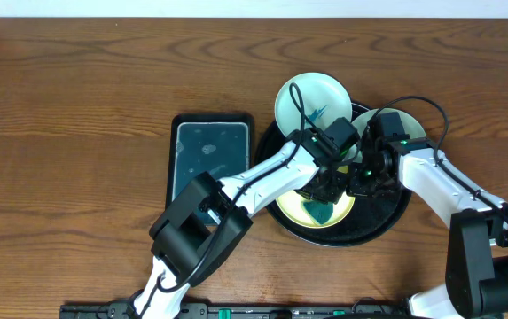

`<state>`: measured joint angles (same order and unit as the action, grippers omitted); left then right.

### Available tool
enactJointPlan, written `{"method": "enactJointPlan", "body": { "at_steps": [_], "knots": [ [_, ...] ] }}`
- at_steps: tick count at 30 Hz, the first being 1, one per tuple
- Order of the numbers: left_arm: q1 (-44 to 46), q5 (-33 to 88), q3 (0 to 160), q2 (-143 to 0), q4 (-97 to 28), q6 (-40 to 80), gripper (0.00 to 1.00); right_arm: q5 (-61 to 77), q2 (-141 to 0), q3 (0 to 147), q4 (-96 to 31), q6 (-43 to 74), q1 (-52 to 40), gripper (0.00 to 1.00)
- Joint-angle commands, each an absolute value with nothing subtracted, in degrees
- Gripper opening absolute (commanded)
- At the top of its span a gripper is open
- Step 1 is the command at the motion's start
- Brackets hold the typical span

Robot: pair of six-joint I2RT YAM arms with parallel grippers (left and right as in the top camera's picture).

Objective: Clean dirty plates on tray and stack at the side
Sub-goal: 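Scrub the yellow plate with the sponge held in the left gripper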

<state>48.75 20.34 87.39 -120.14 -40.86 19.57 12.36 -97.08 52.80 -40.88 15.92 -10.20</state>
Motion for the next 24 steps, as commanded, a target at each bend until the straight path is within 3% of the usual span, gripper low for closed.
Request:
{"method": "enactJointPlan", "body": {
  "at_steps": [1, 10, 22, 24],
  "knots": [
    [48.9, 23.66, 87.35, -121.86, -40.45, 16.99, 0.08, 12.45, -97.21, 53.54, -40.91, 16.27, -10.24, 0.01],
    [44.97, -0.78, 87.35, -121.86, -40.4, 21.45, 0.08, 12.45, -97.21, 53.54, -41.32, 16.27, -10.24, 0.01],
    [37.93, 2.94, 89.62, -115.83, -44.16, 20.38, 0.08, 12.45, -97.21, 53.54, -41.3, 16.27, -10.24, 0.01],
    [37.93, 5.82, 89.62, -112.75, -45.1, 20.4, 0.06, 12.43, -97.21, 53.54, -41.3, 16.27, -10.24, 0.07]
  ]
}}
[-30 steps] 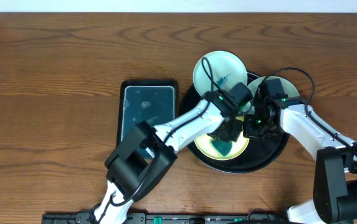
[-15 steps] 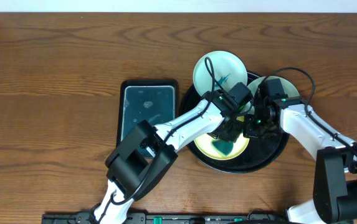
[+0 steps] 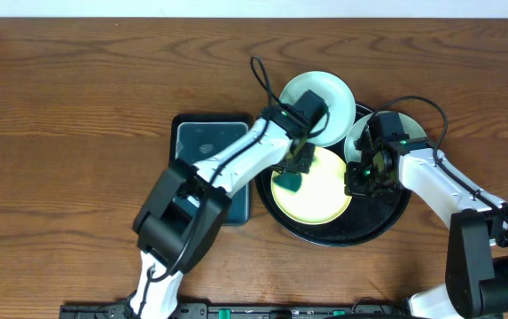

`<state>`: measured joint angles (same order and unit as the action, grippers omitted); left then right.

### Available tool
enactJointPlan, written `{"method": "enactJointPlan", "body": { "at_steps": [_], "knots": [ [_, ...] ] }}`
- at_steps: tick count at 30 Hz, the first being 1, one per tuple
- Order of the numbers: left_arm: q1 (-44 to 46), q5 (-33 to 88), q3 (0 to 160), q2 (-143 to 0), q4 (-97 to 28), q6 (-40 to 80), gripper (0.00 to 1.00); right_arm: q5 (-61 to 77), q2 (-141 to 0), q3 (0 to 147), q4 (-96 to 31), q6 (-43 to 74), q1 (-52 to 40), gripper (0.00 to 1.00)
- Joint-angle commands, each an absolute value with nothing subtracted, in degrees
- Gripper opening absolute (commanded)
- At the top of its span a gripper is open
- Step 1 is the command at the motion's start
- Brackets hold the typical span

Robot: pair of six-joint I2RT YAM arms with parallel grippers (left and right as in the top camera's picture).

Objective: Clean dirty plates on tray and stack at the side
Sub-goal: 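Scrub the yellow plate with the sponge held in the left gripper, then return the sponge over the water tray with the left gripper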

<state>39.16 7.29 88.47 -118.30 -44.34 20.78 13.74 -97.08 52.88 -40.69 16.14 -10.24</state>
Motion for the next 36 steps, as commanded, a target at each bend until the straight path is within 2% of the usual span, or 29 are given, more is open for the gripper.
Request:
{"method": "enactJointPlan", "body": {
  "at_steps": [1, 10, 20, 23, 25, 36],
  "knots": [
    [37.95, 7.03, 89.62, -111.24, -45.65, 20.38, 0.07, 12.43, -97.21, 53.54, -41.28, 16.27, -10.24, 0.11],
    [34.39, 7.46, 89.6, -103.04, -50.48, 20.18, 0.08, 12.53, -97.54, 51.83, -39.03, 16.29, -10.7, 0.13],
    [21.47, 7.46, 89.32, -102.87, -53.49, 14.74, 0.07, 13.13, -97.54, 48.99, -34.37, 16.95, -14.37, 0.08],
    [17.63, 7.51, 88.95, -102.87, -53.89, 13.8, 0.07, 12.99, -97.54, 48.99, -33.89, 16.97, -15.18, 0.01],
    [15.62, 7.51, 88.4, -102.87, -54.17, 13.32, 0.07, 12.29, -97.54, 48.99, -33.58, 17.96, -15.64, 0.01],
    [11.2, 7.49, 83.48, -102.87, -53.58, 13.3, 0.08, 12.12, -95.96, 50.54, -32.77, 17.67, -15.86, 0.01]
  ]
}}
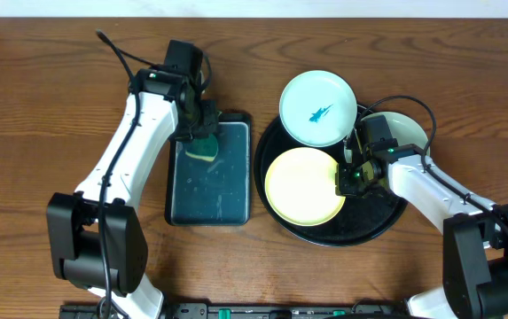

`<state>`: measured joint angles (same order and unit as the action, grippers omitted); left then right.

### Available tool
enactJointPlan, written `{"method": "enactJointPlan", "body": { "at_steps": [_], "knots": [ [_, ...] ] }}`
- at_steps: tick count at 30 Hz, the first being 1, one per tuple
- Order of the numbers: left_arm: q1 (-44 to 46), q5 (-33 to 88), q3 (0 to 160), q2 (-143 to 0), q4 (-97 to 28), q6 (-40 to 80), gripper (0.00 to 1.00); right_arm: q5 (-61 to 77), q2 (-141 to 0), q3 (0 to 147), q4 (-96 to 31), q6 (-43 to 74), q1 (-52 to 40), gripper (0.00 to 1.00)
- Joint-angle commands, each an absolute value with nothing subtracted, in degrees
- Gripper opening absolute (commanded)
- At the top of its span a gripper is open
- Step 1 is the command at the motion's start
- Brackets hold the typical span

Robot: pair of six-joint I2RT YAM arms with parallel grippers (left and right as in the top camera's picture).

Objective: Clean dirty plates on tray and stack at the side
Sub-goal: 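Return the sponge over the water tray with the left gripper, then lift the yellow plate off the black tray and place it right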

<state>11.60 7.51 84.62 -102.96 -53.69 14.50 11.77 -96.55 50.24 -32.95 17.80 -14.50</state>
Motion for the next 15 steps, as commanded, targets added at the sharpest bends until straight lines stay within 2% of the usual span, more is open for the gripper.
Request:
{"method": "enactJointPlan", "body": {
  "at_steps": [1, 7, 15],
  "knots": [
    [11.2, 7.49, 83.09, -102.87, -53.52, 13.32, 0.07, 12.1, -95.24, 50.96, -32.75, 17.5, -15.86, 0.01],
    [11.2, 7.49, 81.52, -102.89, -53.45, 13.32, 0.07, 9.78, -88.97, 53.17, -32.14, 15.57, -15.81, 0.01],
    [11.2, 7.49, 81.47, -102.89, -53.3, 13.34, 0.08, -2.0, -82.19, 53.25, -31.44, 12.21, -15.86, 0.01]
  ]
}}
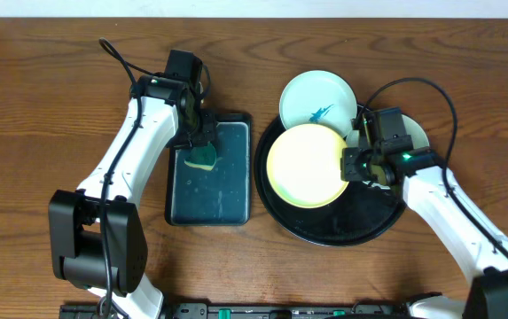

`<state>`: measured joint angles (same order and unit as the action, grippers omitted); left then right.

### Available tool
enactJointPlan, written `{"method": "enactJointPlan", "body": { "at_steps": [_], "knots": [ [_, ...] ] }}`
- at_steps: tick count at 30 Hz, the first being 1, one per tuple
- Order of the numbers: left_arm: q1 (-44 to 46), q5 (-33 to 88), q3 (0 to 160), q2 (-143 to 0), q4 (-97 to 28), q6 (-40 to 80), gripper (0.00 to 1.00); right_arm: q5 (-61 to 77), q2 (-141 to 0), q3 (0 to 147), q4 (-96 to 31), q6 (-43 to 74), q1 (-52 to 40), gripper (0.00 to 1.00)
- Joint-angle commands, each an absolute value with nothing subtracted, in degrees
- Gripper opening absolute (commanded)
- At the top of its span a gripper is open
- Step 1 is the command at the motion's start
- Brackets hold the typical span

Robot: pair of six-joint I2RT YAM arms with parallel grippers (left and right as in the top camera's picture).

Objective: Clean dirty plates on tray and stack at the side
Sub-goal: 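Lift the yellow plate off the black tray and place it right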

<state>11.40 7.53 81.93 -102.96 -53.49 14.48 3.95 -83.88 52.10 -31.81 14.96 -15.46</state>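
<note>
A yellow plate (pixel 302 166) sits tilted over the round black tray (pixel 333 226). My right gripper (pixel 351 165) is shut on the plate's right rim. Behind it a pale mint plate (pixel 316 97) with a blue smear overlaps the tray's far edge. A third pale plate (pixel 416 133) is mostly hidden under my right arm. My left gripper (pixel 199 149) is shut on a yellow-green sponge (pixel 202 160), held over the far end of the dark rectangular basin (pixel 222 199).
The basin lies just left of the round tray, with a narrow gap between them. Bare wooden table spreads to the far left and along the front. Cables loop above both arms.
The yellow plate now looks larger and sits farther back on the tray, lifted in my right gripper. My left gripper with the sponge has shifted slightly toward the basin's middle.
My left gripper first pressed the sponge on the yellow plate's near part while the right held its rim. Then the sponge was at the plate's left side. Later the left arm was over the basin with the sponge. Now the right gripper holds the plate raised.
</note>
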Motion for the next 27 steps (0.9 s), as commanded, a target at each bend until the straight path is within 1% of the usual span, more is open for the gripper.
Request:
{"method": "enactJointPlan", "body": {
  "at_steps": [1, 7, 11, 20, 27],
  "knots": [
    [11.2, 7.49, 81.47, -102.89, -53.17, 13.32, 0.08, -3.42, -81.58, 53.25, -31.03, 11.55, -15.86, 0.01],
    [11.2, 7.51, 81.38, -102.89, -52.4, 13.32, 0.07, -8.75, -78.06, 53.25, -27.73, 8.27, -15.94, 0.01],
    [11.22, 7.51, 80.97, -102.89, -51.96, 13.32, 0.08, -12.95, -76.79, 53.25, -25.69, 5.37, -17.76, 0.01],
    [11.22, 7.51, 80.68, -102.91, -51.53, 13.3, 0.08, -31.35, -76.84, 53.25, -20.29, -5.08, -27.66, 0.01],
    [11.22, 7.51, 80.66, -102.98, -51.55, 13.32, 0.08, -38.52, -76.84, 53.25, -14.76, -14.04, -35.33, 0.01]
  ]
}}
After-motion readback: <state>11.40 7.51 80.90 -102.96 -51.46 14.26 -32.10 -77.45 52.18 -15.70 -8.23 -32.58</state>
